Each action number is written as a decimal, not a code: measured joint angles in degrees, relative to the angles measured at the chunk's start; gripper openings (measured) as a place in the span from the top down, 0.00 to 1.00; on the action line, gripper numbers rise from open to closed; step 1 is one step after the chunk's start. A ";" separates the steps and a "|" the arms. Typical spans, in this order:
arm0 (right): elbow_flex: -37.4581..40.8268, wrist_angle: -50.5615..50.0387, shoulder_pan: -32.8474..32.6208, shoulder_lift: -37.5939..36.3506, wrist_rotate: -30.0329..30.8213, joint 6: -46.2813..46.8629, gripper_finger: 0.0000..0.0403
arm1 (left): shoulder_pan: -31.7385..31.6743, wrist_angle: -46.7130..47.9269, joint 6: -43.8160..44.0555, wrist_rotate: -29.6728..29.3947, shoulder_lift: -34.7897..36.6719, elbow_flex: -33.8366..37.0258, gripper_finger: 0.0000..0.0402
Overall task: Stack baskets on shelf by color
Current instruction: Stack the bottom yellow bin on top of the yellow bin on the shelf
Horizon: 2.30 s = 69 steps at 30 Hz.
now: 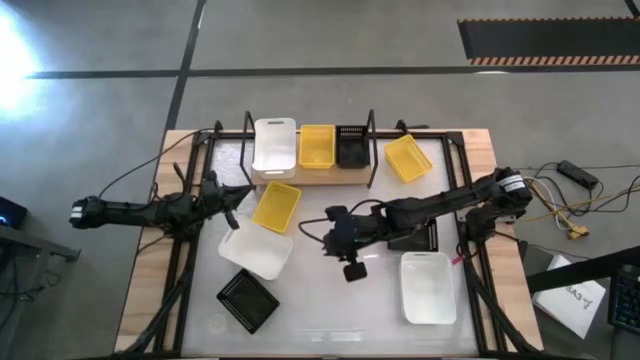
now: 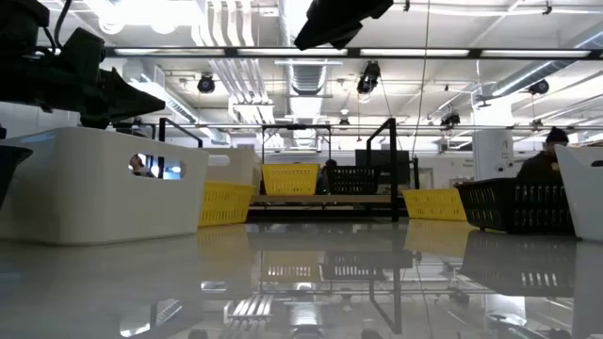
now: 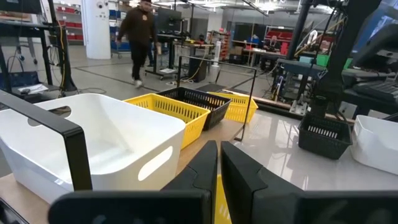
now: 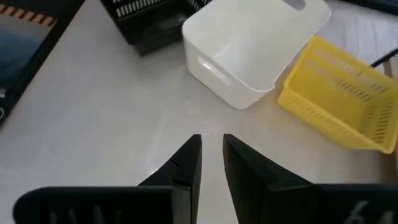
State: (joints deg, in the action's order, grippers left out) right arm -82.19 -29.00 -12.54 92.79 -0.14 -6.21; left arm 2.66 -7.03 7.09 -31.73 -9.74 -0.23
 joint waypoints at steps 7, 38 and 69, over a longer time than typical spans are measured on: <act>0.00 -0.42 -0.19 0.02 0.13 -3.85 0.84 | 0.00 0.00 0.00 -0.01 0.01 -0.02 0.99; 0.00 -0.28 -0.19 0.02 0.14 -2.78 0.82 | -0.02 0.01 0.00 -0.01 0.00 -0.02 0.99; 0.02 13.21 -0.06 0.44 0.17 -1.30 0.80 | -0.01 0.00 0.00 -0.01 0.00 -0.01 0.99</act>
State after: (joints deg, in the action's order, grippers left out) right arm -82.17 -15.79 -12.60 93.23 0.03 -7.51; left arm 2.65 -7.03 7.09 -31.73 -9.74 -0.25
